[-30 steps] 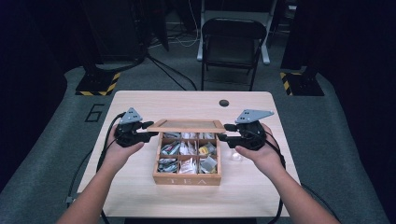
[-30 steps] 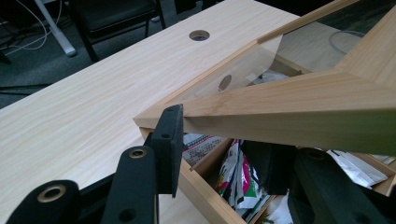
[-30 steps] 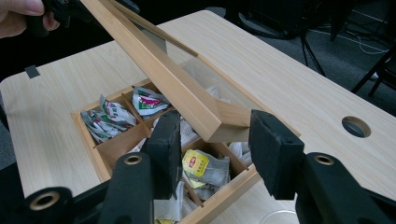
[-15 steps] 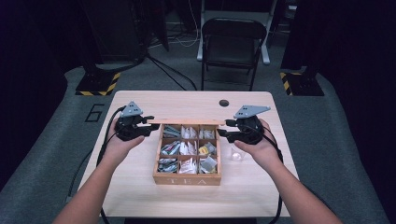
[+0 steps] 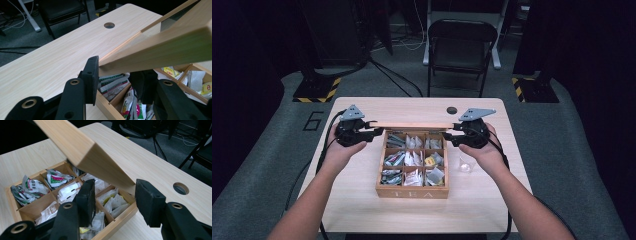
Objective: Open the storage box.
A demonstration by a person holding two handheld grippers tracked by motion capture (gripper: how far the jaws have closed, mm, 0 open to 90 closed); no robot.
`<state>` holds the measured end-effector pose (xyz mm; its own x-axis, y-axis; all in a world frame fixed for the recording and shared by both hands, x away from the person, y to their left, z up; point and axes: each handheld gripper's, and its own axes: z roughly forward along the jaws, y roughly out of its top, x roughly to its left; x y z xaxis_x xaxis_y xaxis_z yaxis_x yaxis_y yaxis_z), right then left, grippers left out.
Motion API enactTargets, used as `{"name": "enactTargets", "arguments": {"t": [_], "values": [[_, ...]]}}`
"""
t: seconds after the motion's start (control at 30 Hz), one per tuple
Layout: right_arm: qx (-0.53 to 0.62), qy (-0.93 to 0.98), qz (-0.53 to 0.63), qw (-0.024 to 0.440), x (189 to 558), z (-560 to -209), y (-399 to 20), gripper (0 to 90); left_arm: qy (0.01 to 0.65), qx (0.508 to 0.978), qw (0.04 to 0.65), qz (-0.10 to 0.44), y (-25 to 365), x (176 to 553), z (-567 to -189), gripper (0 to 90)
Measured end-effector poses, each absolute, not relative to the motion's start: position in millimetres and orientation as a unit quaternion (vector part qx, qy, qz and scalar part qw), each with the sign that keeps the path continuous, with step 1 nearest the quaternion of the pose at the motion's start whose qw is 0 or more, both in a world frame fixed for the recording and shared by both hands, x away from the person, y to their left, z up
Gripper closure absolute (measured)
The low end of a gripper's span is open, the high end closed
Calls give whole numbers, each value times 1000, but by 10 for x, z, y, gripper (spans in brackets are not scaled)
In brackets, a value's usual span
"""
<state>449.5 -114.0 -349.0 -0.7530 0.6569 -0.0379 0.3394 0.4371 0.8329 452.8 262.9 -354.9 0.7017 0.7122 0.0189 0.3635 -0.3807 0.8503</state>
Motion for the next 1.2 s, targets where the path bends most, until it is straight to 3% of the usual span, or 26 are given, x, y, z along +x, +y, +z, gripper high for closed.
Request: {"name": "enactTargets", "arguments": {"t": [0.53,0.77,1.2], "values": [[306,822,437,199,4671,-3570,-1092,533,335,802,453,199,2627,4595,-3519,597],[323,818,436,192,4749,-3600,-1092,581,335,801,455,197,2628,4618,-3515,596],[337,808,454,166,4831,-3604,-1131,578,335,795,466,199,2626,4682,-3533,583]]}}
